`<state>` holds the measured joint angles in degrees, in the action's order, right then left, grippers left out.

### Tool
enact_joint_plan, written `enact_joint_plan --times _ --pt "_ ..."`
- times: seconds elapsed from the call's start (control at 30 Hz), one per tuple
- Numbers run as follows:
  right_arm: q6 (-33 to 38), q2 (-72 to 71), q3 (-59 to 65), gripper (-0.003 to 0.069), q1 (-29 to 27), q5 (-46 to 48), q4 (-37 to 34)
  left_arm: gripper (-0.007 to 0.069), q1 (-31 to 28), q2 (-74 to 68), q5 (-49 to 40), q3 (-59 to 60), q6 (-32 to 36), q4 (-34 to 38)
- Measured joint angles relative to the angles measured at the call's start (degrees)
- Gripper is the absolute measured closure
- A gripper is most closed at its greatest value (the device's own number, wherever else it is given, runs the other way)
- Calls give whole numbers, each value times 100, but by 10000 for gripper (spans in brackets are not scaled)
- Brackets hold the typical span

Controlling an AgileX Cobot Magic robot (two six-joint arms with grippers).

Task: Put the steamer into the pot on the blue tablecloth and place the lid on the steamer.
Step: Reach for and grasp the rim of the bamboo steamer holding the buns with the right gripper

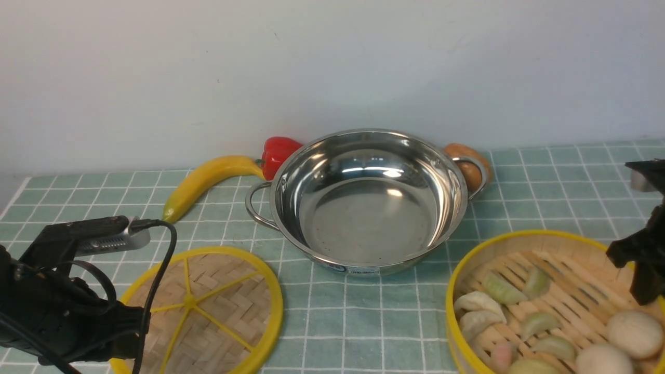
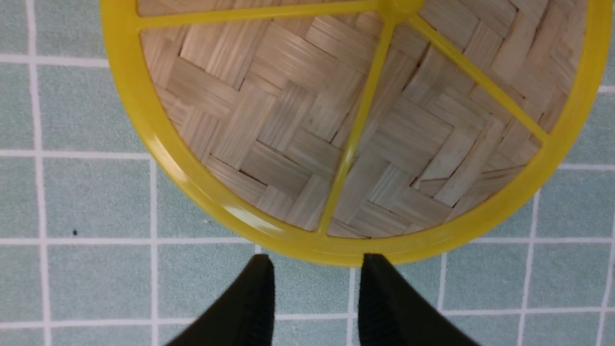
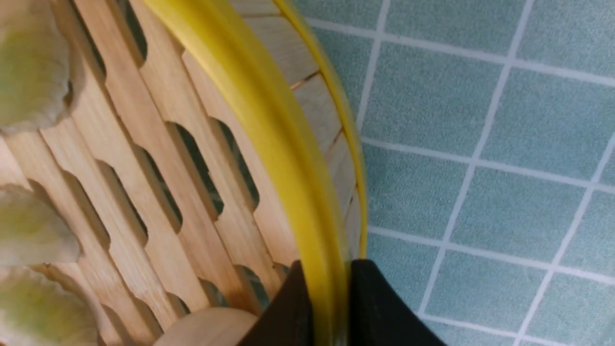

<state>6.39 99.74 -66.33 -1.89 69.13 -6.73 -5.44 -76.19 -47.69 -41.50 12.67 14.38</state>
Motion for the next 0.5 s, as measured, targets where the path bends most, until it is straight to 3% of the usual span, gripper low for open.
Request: enact_joint_plan --times 0.5 --pt "239 -327 0 566 0 5 -439 382 0 0 0 0 0 0"
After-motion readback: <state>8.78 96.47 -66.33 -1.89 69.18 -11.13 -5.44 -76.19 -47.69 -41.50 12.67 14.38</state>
